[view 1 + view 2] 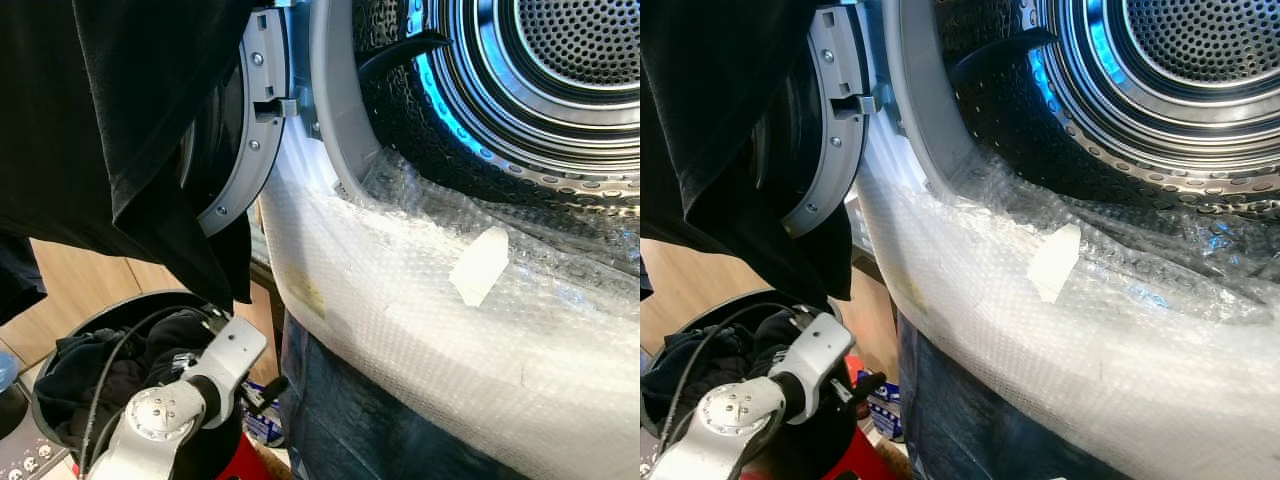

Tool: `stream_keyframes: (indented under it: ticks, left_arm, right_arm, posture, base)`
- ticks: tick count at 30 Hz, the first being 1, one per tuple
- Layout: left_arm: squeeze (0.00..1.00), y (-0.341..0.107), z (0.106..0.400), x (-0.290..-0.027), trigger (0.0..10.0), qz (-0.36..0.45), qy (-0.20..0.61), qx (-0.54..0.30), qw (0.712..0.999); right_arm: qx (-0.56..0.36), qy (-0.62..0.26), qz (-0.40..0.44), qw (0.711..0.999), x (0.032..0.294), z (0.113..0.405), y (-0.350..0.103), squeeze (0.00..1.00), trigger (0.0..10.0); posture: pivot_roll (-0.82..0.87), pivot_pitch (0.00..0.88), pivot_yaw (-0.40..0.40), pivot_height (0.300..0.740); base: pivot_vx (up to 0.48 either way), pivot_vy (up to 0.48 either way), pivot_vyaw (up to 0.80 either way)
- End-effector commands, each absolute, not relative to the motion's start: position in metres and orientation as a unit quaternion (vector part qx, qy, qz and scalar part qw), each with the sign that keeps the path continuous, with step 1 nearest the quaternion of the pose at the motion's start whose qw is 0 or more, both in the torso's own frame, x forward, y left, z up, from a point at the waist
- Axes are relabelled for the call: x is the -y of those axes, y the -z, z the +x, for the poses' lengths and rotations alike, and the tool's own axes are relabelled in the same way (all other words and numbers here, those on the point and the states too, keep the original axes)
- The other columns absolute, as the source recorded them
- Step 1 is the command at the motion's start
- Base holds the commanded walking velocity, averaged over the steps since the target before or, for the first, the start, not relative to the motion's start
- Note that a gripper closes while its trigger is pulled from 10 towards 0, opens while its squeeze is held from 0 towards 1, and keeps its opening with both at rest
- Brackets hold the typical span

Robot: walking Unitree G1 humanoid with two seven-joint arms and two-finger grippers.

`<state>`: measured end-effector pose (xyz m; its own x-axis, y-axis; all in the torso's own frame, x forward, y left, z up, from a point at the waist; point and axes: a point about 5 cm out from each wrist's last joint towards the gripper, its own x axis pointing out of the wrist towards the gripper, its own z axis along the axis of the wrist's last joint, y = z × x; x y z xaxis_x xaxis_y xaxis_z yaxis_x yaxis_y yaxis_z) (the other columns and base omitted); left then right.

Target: Clothes washing

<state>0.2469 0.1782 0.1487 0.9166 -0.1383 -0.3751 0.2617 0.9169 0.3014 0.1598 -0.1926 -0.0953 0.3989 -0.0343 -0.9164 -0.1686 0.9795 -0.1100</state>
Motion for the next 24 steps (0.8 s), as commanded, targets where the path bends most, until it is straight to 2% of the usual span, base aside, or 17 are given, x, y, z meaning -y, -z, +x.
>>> stream_keyframes:
  ticks: [1,3,5,7,15,24]
  left_arm:
    - [0.00,-0.148,0.247,-0.208,10.0,0.184,0.013,-0.183,0.966]
    - [0.00,-0.149,0.248,-0.214,10.0,0.177,-0.005,-0.182,0.967]
    - [0.00,-0.154,0.246,-0.237,10.0,0.145,-0.081,-0.177,0.970]
    - [0.00,-0.154,0.246,-0.242,10.0,0.139,-0.098,-0.177,0.969]
    - [0.00,-0.142,0.234,-0.283,10.0,0.028,-0.233,-0.171,0.957]
    - [0.00,-0.124,0.223,-0.322,10.0,0.004,-0.295,-0.185,0.938]
  right_arm:
    - [-0.545,-0.045,-0.096,0.831,0.191,0.161,0.095,0.00,10.0]
    - [-0.545,-0.045,-0.096,0.832,0.190,0.162,0.095,0.00,10.0]
    - [-0.542,-0.045,-0.096,0.833,0.191,0.163,0.094,0.00,10.0]
    - [-0.542,-0.044,-0.096,0.834,0.191,0.164,0.094,0.00,10.0]
    - [-0.540,-0.045,-0.095,0.835,0.189,0.165,0.094,0.00,10.0]
    - [-0.537,-0.048,-0.095,0.837,0.186,0.167,0.093,0.00,10.0]
  posture:
    - [0.23,0.000,0.020,0.740]
    - [0.24,0.000,0.019,0.740]
    - [0.24,0.000,0.021,0.740]
    - [0.24,0.000,0.021,0.740]
    - [0.24,0.000,0.021,0.740]
    - [0.24,0.000,0.020,0.740]
  base:
    - [0.000,0.000,0.00]
    - [0.000,0.000,0.00]
    - [0.000,0.000,0.00]
    - [0.000,0.000,0.00]
    - [0.000,0.000,0.00]
    - [0.000,0.000,0.00]
